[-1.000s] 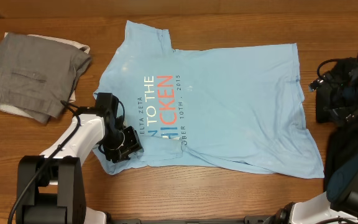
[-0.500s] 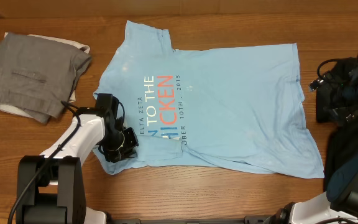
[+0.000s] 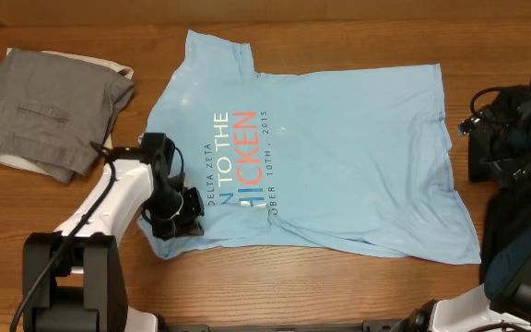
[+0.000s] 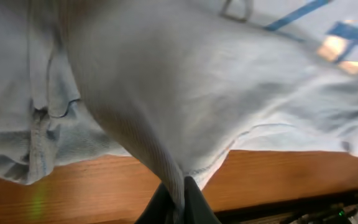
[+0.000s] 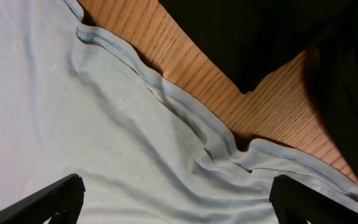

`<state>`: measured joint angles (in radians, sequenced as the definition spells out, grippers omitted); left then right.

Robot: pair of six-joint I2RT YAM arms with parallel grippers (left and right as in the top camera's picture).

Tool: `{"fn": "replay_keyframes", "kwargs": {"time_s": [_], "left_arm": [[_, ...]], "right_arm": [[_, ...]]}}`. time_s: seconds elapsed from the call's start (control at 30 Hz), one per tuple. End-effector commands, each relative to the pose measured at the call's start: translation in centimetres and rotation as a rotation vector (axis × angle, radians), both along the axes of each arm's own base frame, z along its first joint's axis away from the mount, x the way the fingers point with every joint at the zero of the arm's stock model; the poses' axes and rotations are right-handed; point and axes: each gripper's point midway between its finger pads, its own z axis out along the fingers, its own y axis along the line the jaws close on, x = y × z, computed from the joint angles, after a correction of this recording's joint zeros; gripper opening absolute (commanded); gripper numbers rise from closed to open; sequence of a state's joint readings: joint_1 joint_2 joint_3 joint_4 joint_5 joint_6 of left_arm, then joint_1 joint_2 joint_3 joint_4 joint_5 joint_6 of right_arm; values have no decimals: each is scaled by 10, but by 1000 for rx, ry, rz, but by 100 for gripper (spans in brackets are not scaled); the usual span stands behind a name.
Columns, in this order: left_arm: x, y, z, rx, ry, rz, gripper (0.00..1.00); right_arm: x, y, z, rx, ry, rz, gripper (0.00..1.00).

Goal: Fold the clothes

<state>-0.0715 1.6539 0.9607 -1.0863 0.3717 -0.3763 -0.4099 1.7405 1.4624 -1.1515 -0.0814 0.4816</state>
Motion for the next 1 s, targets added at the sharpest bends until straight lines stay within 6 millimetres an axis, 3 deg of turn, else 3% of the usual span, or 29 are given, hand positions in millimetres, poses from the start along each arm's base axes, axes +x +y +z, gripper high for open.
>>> {"fn": "replay_keyframes", "kwargs": {"time_s": [0.0, 0.5, 0.6, 0.67, 0.77, 0.8, 0.87, 0.97], "left_arm": [[17, -4, 14, -31, -65, -48, 4], [15, -4, 14, -27, -53, -41, 4], [15, -3, 14, -23, -52, -42, 4], [15, -3, 14, -23, -56, -42, 5], [16, -3, 13, -23, -60, -42, 6], [16, -3, 13, -23, -59, -42, 6], [16, -3, 14, -23, -58, -43, 7], [18, -3, 13, -23, -67, -42, 8]], "right_arm": [[6, 0, 9, -10, -28, 9, 100], [6, 0, 9, -10, -28, 9, 100], [4, 17, 9, 81, -35, 22, 100], [-7, 29, 8, 144, 9, 27, 100], [-12, 30, 8, 130, 15, 118, 100], [-17, 29, 7, 126, 36, 131, 89], [-33, 23, 5, 114, 107, 72, 56], [-74, -5, 8, 37, 253, -168, 56]]}}
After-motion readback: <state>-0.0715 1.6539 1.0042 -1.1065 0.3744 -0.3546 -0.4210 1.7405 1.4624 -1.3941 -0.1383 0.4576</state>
